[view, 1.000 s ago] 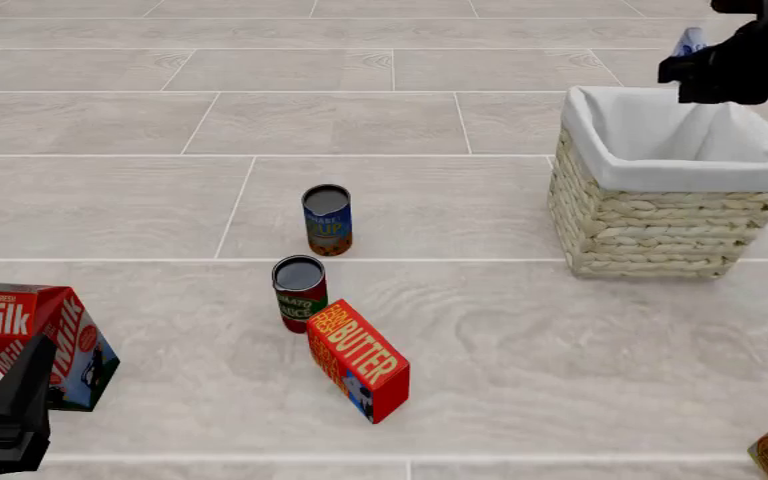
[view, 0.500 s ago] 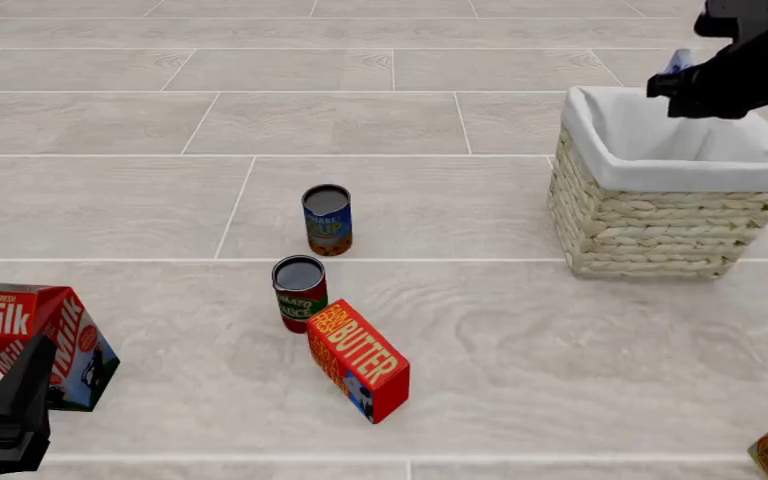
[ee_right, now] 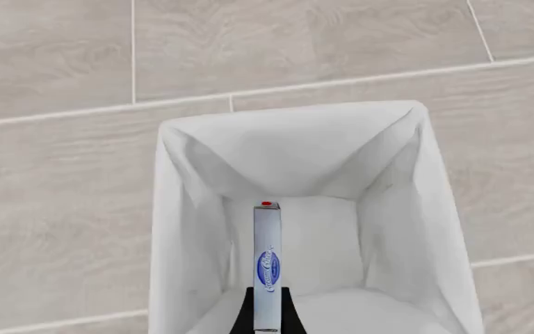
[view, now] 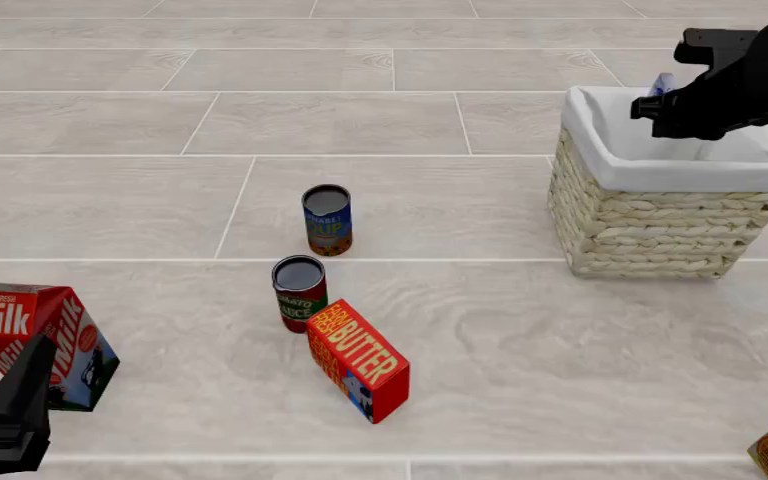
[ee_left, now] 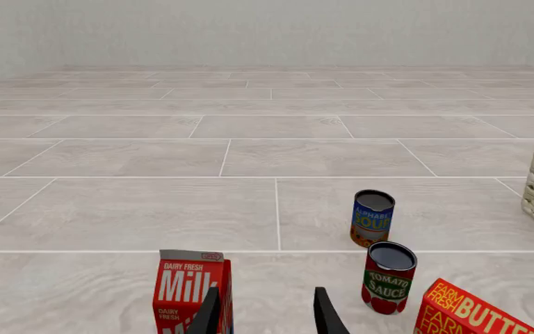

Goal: Pick the cream cheese and place it in the basket.

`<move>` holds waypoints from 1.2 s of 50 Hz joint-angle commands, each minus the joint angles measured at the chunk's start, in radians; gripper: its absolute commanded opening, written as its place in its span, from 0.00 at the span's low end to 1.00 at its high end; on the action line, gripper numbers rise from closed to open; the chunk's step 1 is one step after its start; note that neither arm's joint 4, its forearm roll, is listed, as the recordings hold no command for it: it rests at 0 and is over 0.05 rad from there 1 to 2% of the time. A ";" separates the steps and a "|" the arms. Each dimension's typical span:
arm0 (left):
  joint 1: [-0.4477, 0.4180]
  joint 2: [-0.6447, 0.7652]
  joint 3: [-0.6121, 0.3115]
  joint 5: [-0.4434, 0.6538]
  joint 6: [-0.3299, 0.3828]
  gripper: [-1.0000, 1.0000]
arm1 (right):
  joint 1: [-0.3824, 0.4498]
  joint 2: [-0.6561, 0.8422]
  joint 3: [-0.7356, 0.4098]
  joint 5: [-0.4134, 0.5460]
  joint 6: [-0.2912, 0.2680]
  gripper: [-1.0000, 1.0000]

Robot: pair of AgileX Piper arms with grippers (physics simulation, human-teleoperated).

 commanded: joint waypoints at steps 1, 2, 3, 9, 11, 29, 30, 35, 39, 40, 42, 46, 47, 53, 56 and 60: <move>0.000 0.000 0.000 0.000 0.000 1.00 | 0.005 0.012 0.022 -0.037 0.020 0.00; 0.000 0.000 0.000 0.000 0.000 1.00 | 0.006 0.012 0.022 -0.037 0.021 0.00; 0.000 0.000 0.000 0.000 0.000 1.00 | 0.009 0.013 0.024 -0.038 0.024 0.00; 0.000 0.000 0.000 0.000 0.000 1.00 | 0.006 0.015 0.022 -0.041 0.020 0.00; 0.000 0.000 0.000 0.000 0.000 1.00 | 0.005 0.015 0.022 -0.043 0.022 0.00; 0.000 0.000 0.000 0.000 0.000 1.00 | -0.007 0.006 0.015 -0.042 0.021 1.00; 0.000 0.000 0.000 0.000 0.000 1.00 | -0.008 0.004 0.015 -0.042 0.021 1.00; 0.000 0.000 0.000 0.000 0.000 1.00 | -0.003 0.002 0.008 -0.036 0.022 1.00; 0.000 0.000 0.000 0.000 0.000 1.00 | -0.003 0.003 0.010 -0.037 0.017 1.00; 0.000 0.000 0.000 0.000 0.000 1.00 | -0.003 0.000 0.009 -0.035 0.017 1.00; 0.000 0.000 0.000 0.000 0.000 1.00 | -0.001 -0.002 0.010 -0.036 0.019 1.00; 0.000 0.000 0.000 0.000 0.000 1.00 | -0.002 -0.018 0.017 -0.035 0.014 1.00; 0.000 0.000 0.000 0.000 0.000 1.00 | -0.002 -0.023 0.017 -0.034 0.013 1.00; 0.000 0.000 0.000 0.000 0.000 1.00 | -0.006 -0.060 0.026 -0.026 -0.001 1.00; 0.000 0.000 0.000 0.000 0.000 1.00 | -0.005 -0.089 0.041 -0.027 -0.010 1.00; 0.000 0.000 0.000 0.000 -0.001 1.00 | 0.001 -0.145 0.066 -0.026 -0.024 1.00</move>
